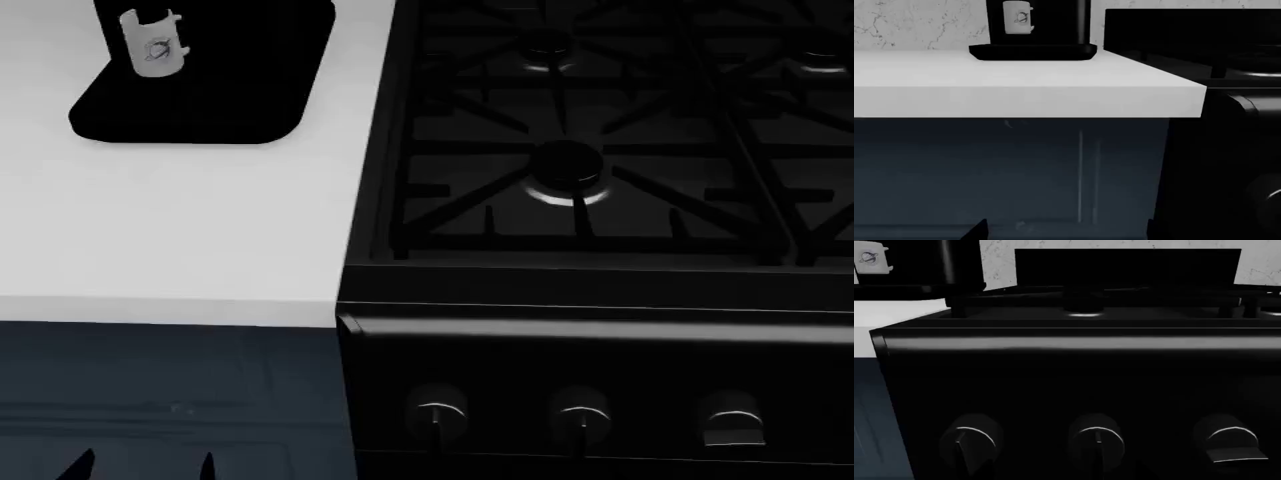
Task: Pick the mug from under the coffee machine dispenser and place it on the counter.
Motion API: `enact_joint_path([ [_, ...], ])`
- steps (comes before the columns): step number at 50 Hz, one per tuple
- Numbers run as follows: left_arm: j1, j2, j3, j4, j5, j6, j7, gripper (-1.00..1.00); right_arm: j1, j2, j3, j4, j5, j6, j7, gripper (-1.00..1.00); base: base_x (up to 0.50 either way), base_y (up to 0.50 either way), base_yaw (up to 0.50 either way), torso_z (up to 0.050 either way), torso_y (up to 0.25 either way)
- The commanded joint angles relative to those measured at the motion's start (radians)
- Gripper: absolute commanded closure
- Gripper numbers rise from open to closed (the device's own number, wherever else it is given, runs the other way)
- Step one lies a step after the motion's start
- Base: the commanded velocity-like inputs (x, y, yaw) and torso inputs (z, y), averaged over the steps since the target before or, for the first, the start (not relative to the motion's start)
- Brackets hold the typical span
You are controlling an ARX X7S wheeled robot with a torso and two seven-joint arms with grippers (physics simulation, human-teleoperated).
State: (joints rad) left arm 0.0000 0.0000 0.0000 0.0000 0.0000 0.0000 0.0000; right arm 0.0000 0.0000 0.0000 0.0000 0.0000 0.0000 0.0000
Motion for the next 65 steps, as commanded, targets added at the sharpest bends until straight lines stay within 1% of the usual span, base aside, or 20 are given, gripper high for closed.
enact_joint_path([
  [1,-0.004,-0.015,0.000,-0.007,-0.015,0.003,-0.016,-1.00,0.000,0.009,-0.013,0.000,0.009,0.000,0.013,-1.00,0.00,0.00,0.00,0.000,0.000],
  [2,0.008,-0.023,0.024,0.019,-0.029,-0.007,-0.007,-1.00,0.004,0.008,-0.012,-0.007,0.017,0.009,0.015,-1.00,0.00,0.00,0.00,0.000,0.000],
  [4,0.002,-0.027,0.027,0.015,-0.036,-0.014,-0.023,-1.00,0.007,0.019,-0.026,-0.005,0.028,0.011,0.032,-1.00,0.00,0.00,0.00,0.000,0.000],
  [7,0.007,-0.032,0.033,0.007,-0.034,0.025,-0.051,-1.00,0.011,0.030,-0.035,0.008,0.037,0.005,0.050,-1.00,0.00,0.00,0.00,0.000,0.000],
  [11,0.005,-0.041,0.039,0.005,-0.052,0.025,-0.061,-1.00,0.011,0.039,-0.047,0.015,0.042,0.001,0.069,-1.00,-0.05,0.00,0.00,0.000,0.000],
  [23,-0.003,-0.060,0.057,0.006,-0.089,0.005,-0.087,-1.00,0.015,0.062,-0.074,0.034,0.058,-0.013,0.094,-1.00,-0.50,0.01,0.00,0.000,0.000],
  [30,-0.007,-0.069,0.067,-0.002,-0.103,0.013,-0.095,-1.00,0.018,0.073,-0.087,0.049,0.066,-0.033,0.100,-1.00,-0.46,0.32,0.00,0.000,0.000],
  [35,-0.006,-0.074,0.073,-0.003,-0.104,0.018,-0.108,-1.00,0.013,0.081,-0.096,0.051,0.077,-0.057,0.095,-1.00,0.00,0.00,0.00,0.000,0.000],
  [43,-0.002,-0.085,0.081,0.003,-0.128,0.027,-0.107,-1.00,0.012,0.091,-0.107,0.041,0.099,-0.047,0.094,-1.00,0.00,0.00,0.00,0.000,0.000],
  [44,-0.005,-0.080,0.074,0.005,-0.118,0.012,-0.135,-1.00,0.013,0.092,-0.109,0.038,0.092,-0.042,0.101,-1.00,0.00,0.00,0.00,0.000,0.000],
  [45,-0.023,-0.076,0.077,-0.003,-0.093,-0.045,-0.167,-1.00,0.013,0.094,-0.115,0.038,0.090,-0.037,0.101,-1.00,0.00,0.00,0.00,0.000,0.000],
  [46,-0.018,-0.086,0.100,-0.005,-0.092,-0.031,-0.140,-1.00,0.011,0.095,-0.121,0.034,0.083,-0.038,0.105,-1.00,0.00,0.00,0.00,0.000,0.000],
  [47,-0.002,-0.083,0.072,0.019,-0.167,0.015,-0.104,-1.00,0.012,0.097,-0.123,0.032,0.084,-0.032,0.106,-1.00,0.00,0.00,0.00,0.000,0.000],
  [48,-0.015,-0.092,0.070,0.020,-0.177,-0.038,-0.107,-1.00,0.017,0.097,-0.121,0.035,0.081,-0.023,0.114,-1.00,0.00,0.00,0.00,0.000,0.000],
  [49,-0.017,-0.092,0.075,0.017,-0.176,-0.041,-0.108,-1.00,0.021,0.098,-0.122,0.036,0.083,-0.015,0.117,-1.00,0.00,0.00,0.00,0.000,0.000],
  [51,-0.004,-0.089,0.076,0.016,-0.157,0.006,-0.125,-1.00,0.018,0.100,-0.124,0.031,0.087,-0.019,0.118,-1.00,0.00,0.00,0.00,0.000,0.000],
  [53,-0.003,-0.093,0.077,0.019,-0.164,0.012,-0.124,-1.00,0.018,0.101,-0.126,0.034,0.077,-0.024,0.132,-1.00,0.00,0.00,0.00,0.000,0.000],
  [54,0.001,-0.099,0.087,0.014,-0.154,0.049,-0.112,-1.00,0.017,0.103,-0.129,0.032,0.082,-0.022,0.128,-1.00,0.00,0.00,0.00,0.000,0.000],
  [55,0.005,-0.104,0.098,0.022,-0.146,0.027,-0.114,-1.00,0.016,0.105,-0.132,0.031,0.080,-0.021,0.128,-1.00,0.00,0.00,0.00,0.050,0.035],
  [65,0.004,-0.112,0.114,0.015,-0.130,0.051,-0.137,-1.00,0.018,0.114,-0.142,0.032,0.094,-0.021,0.136,-1.00,0.00,0.00,0.00,0.050,0.034],
])
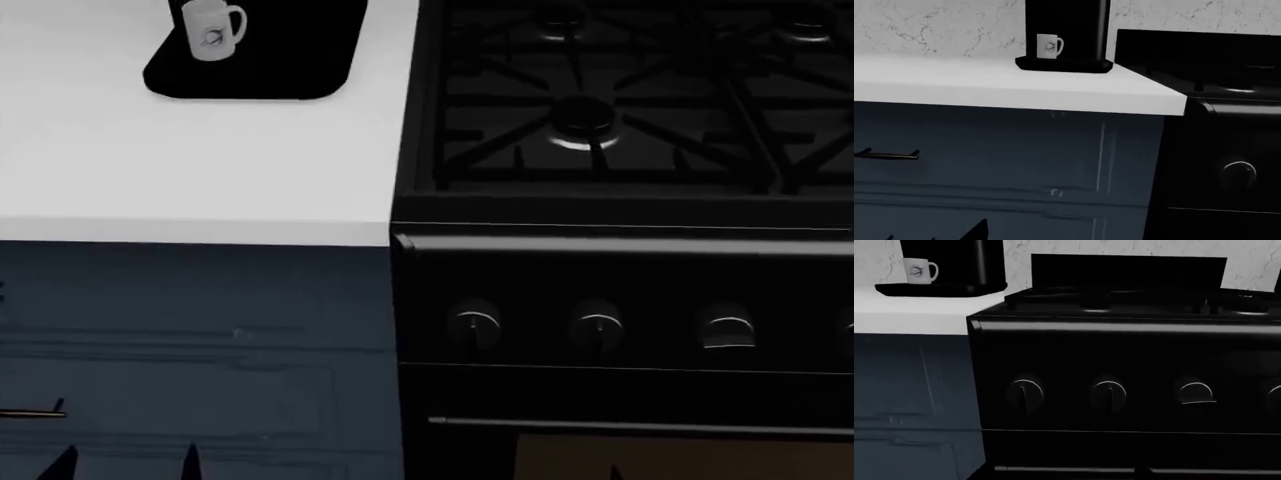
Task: Pick the mug from under the coffee machine dispenser and place it on the counter.
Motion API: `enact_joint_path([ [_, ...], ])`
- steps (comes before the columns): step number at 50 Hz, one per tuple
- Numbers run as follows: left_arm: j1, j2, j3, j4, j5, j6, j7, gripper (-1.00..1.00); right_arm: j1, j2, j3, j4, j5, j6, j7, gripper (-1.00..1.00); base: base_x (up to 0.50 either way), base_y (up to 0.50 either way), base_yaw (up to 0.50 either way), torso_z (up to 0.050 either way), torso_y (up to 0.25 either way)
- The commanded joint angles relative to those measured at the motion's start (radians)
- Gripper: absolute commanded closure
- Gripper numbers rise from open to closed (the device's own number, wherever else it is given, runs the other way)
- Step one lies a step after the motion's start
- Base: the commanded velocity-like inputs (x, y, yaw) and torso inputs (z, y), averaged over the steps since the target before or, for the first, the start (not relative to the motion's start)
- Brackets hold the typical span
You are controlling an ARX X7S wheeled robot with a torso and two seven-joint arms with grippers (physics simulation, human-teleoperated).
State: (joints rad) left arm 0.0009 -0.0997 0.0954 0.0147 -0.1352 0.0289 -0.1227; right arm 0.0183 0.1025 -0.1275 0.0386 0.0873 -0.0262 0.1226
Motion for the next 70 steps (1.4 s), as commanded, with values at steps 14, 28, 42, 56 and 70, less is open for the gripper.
enact_joint_path([
  [14,0.000,-0.025,0.033,-0.004,-0.015,0.020,-0.019,-1.00,-0.001,0.024,-0.023,-0.015,0.025,0.014,0.025,-1.00,0.00,0.00,0.00,0.050,0.029],
  [28,-0.003,-0.032,0.031,-0.008,-0.041,0.033,-0.033,-1.00,0.004,0.033,-0.033,0.002,0.037,0.002,0.033,-1.00,0.00,0.00,0.00,0.048,0.022],
  [42,0.019,-0.147,-0.066,0.270,-0.195,-0.234,-0.112,-1.00,0.021,0.059,-0.038,-0.144,0.039,0.154,0.072,-1.00,0.00,0.00,0.00,0.000,0.000],
  [56,-0.379,0.098,-0.080,1.032,0.430,-1.301,0.387,-1.00,0.363,0.121,0.004,-0.846,0.221,1.098,0.180,-1.00,0.00,0.00,0.00,0.000,0.000],
  [70,-0.671,0.100,0.146,1.032,1.186,-1.599,0.922,-1.00,0.383,0.124,-0.022,-0.804,0.207,1.076,0.195,-1.00,0.00,0.00,0.00,0.000,0.000],
])
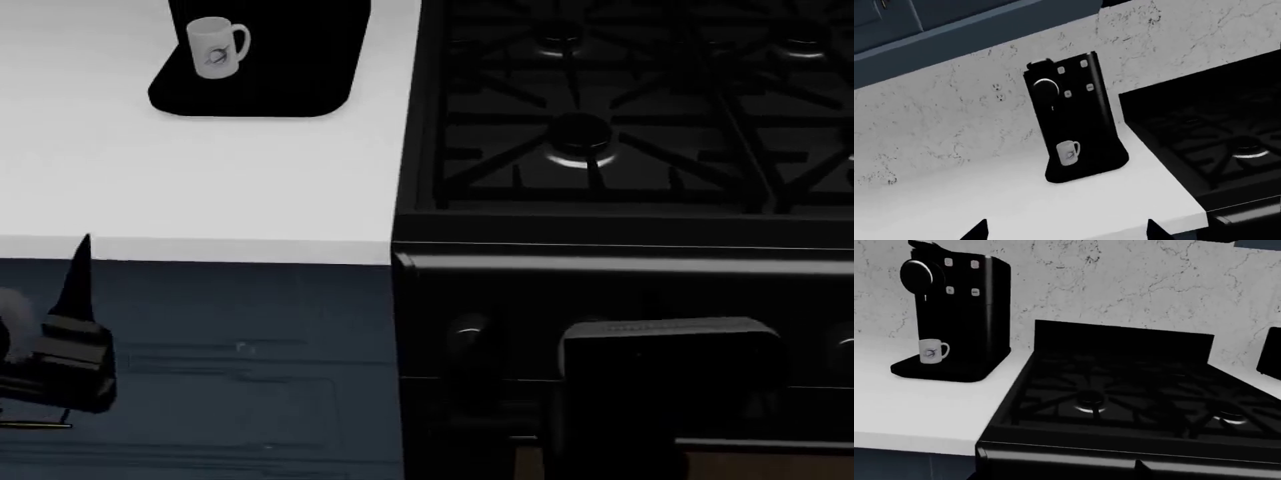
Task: Pick the mug from under the coffee machine dispenser and place it on the counter.
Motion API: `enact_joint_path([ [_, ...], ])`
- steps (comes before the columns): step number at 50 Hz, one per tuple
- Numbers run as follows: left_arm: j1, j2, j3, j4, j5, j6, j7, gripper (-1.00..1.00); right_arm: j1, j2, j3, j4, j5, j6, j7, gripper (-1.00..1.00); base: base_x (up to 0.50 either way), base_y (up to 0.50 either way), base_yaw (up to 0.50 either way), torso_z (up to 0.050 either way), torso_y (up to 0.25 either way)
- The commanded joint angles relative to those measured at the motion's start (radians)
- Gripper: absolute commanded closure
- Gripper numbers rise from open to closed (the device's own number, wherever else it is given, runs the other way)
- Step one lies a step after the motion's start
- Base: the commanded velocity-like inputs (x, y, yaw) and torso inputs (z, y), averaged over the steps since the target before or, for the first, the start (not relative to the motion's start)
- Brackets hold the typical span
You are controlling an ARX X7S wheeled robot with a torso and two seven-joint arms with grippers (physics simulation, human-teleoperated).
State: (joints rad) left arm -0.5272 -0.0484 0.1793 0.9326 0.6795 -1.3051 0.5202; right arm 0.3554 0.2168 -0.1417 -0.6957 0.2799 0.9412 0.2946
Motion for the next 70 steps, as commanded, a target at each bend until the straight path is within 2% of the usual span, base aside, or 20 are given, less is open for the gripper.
enact_joint_path([
  [1,-0.143,0.048,0.062,0.115,0.371,-0.265,0.279,-1.00,0.046,0.010,-0.008,-0.069,0.015,0.109,0.023,-1.00,0.00,0.00,0.00,0.000,0.000],
  [7,-0.143,0.048,0.062,0.115,0.371,-0.265,0.279,-1.00,0.046,0.012,-0.008,-0.069,0.018,0.108,0.026,-1.00,0.00,0.00,0.00,0.000,0.000],
  [8,0.007,0.048,-0.046,0.115,0.221,-0.115,0.129,-1.00,0.044,0.011,0.000,-0.075,0.022,0.111,0.026,-1.00,0.00,0.00,0.00,0.000,0.000],
  [9,0.030,0.048,-0.100,0.115,0.071,-0.033,-0.021,-1.00,0.041,0.007,0.019,-0.087,0.037,0.120,0.021,-1.00,0.00,0.00,0.00,0.000,0.000],
  [10,0.017,0.048,-0.132,0.114,-0.065,-0.059,-0.118,-1.00,0.040,0.007,0.022,-0.089,0.038,0.122,0.023,-1.00,0.00,0.00,0.00,0.000,0.000],
  [13,-0.013,0.036,-0.322,0.091,-0.085,-0.021,-0.109,-1.00,0.034,0.010,0.035,-0.108,0.046,0.127,0.022,-1.00,0.00,0.00,0.00,0.000,0.000],
  [17,-0.089,0.013,-0.643,-0.033,-0.166,0.058,-0.125,-1.00,0.024,0.004,0.050,-0.112,0.053,0.120,0.026,-1.00,0.00,0.00,0.00,0.000,0.000],
  [19,-0.115,0.004,-0.736,-0.073,-0.194,0.082,-0.130,-1.00,0.021,0.006,0.048,-0.118,0.051,0.120,0.030,-1.00,0.00,0.00,0.00,0.000,0.000],
  [21,-0.112,0.009,-0.852,-0.099,-0.234,0.268,-0.204,-1.00,0.023,0.016,0.032,-0.122,0.038,0.125,0.041,-1.00,0.00,0.00,0.00,0.000,0.000],
  [22,-0.150,0.007,-0.933,-0.098,-0.244,0.251,-0.223,-1.00,0.029,0.012,0.039,-0.131,0.049,0.140,0.039,-1.00,0.00,0.00,0.00,0.000,0.000],
  [24,-0.223,0.029,-1.111,-0.071,-0.336,0.254,-0.198,-1.00,0.039,0.010,0.047,-0.145,0.052,0.162,0.048,-1.00,0.00,0.00,0.00,0.000,0.000],
  [25,-0.235,0.039,-1.165,-0.062,-0.351,0.323,-0.241,-1.00,0.044,0.010,0.049,-0.145,0.053,0.169,0.050,-1.00,0.00,0.00,0.00,0.000,0.000],
  [26,-0.291,0.046,-1.296,-0.035,-0.448,0.347,-0.263,-1.00,0.055,0.010,0.046,-0.145,0.051,0.180,0.056,-1.00,0.00,0.00,0.00,0.000,0.000],
  [27,-0.314,0.042,-1.365,-0.022,-0.469,0.337,-0.276,-1.00,0.066,0.006,0.047,-0.153,0.053,0.199,0.063,-1.00,0.00,0.00,0.00,0.000,0.000],
  [29,-0.402,0.009,-1.511,0.005,-0.532,0.185,-0.230,-1.00,0.081,0.003,0.044,-0.173,0.054,0.230,0.076,-1.00,0.00,0.00,0.00,0.000,0.000],
  [32,-0.444,-0.001,-1.625,0.037,-0.532,0.233,-0.257,-1.00,0.079,0.003,0.051,-0.186,0.050,0.237,0.091,-1.00,0.00,0.00,0.00,0.000,0.000],
  [36,-0.427,0.032,-1.621,0.025,-0.508,0.357,-0.299,-1.00,0.092,0.004,0.050,-0.203,0.047,0.269,0.109,-1.00,0.00,0.00,0.00,0.000,0.000],
  [40,-0.406,0.043,-1.590,0.018,-0.504,0.383,-0.315,-1.00,0.099,-0.003,0.047,-0.206,0.057,0.269,0.106,-1.00,0.02,0.35,0.00,0.000,0.000],
  [51,-0.337,0.044,-1.531,0.015,-0.553,0.405,-0.400,-1.00,0.098,0.013,0.033,-0.195,0.066,0.263,0.098,-1.00,0.11,0.50,0.00,0.000,0.000],
  [70,-0.276,0.035,-1.500,0.015,-0.631,0.400,-0.481,-1.00,0.103,0.013,0.038,-0.206,0.077,0.294,0.121,-1.00,0.44,0.32,0.00,0.000,0.000],
])
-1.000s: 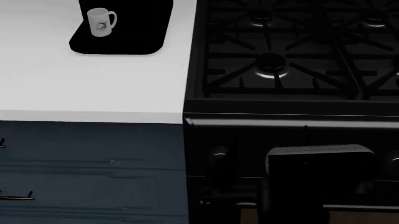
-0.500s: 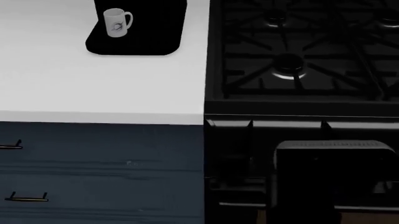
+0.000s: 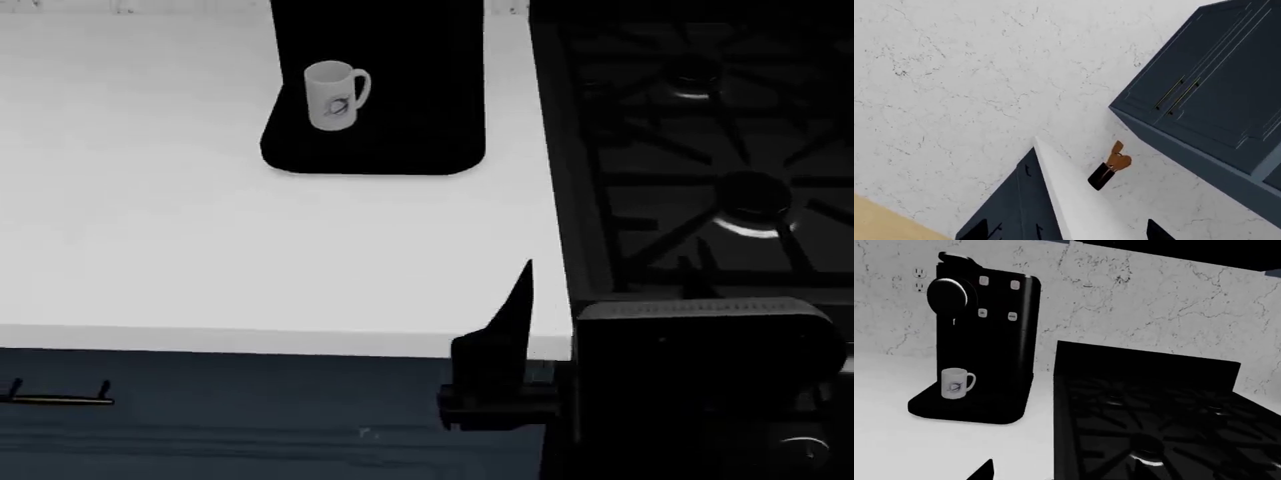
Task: Pick the mug from under the coffee machine dispenser and place it on the counter.
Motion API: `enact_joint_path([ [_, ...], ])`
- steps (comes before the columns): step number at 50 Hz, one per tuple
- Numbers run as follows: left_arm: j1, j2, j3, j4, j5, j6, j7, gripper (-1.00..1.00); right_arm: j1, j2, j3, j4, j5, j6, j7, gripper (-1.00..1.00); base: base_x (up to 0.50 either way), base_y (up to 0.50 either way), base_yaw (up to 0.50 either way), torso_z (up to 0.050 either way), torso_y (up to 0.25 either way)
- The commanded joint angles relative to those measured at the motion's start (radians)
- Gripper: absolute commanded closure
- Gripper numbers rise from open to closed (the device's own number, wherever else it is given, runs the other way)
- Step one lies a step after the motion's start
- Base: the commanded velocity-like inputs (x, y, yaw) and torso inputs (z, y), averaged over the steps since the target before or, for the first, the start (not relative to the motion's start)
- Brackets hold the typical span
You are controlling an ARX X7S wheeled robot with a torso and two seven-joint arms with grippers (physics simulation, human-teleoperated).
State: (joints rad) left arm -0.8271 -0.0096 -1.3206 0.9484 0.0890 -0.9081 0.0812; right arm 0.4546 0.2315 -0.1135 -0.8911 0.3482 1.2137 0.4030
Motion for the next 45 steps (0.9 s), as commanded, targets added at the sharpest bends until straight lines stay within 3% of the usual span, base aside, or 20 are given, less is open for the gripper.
enact_joint_path([
  [1,0.025,-0.005,0.000,0.001,-0.043,0.002,-0.043,-1.00,0.004,-0.002,0.010,-0.011,0.010,0.023,0.013,-1.00,0.43,0.43,0.00,0.000,0.000],
  [25,0.057,-0.010,0.011,-0.002,-0.090,0.009,-0.081,-1.00,-0.012,-0.014,0.051,-0.003,0.054,0.014,-0.002,-1.00,0.26,0.49,0.00,0.000,0.000],
  [45,0.077,-0.014,0.020,-0.005,-0.115,0.012,-0.110,-1.00,-0.023,-0.022,0.100,-0.005,0.092,0.010,-0.009,-1.00,0.44,0.26,0.00,0.000,0.001],
])
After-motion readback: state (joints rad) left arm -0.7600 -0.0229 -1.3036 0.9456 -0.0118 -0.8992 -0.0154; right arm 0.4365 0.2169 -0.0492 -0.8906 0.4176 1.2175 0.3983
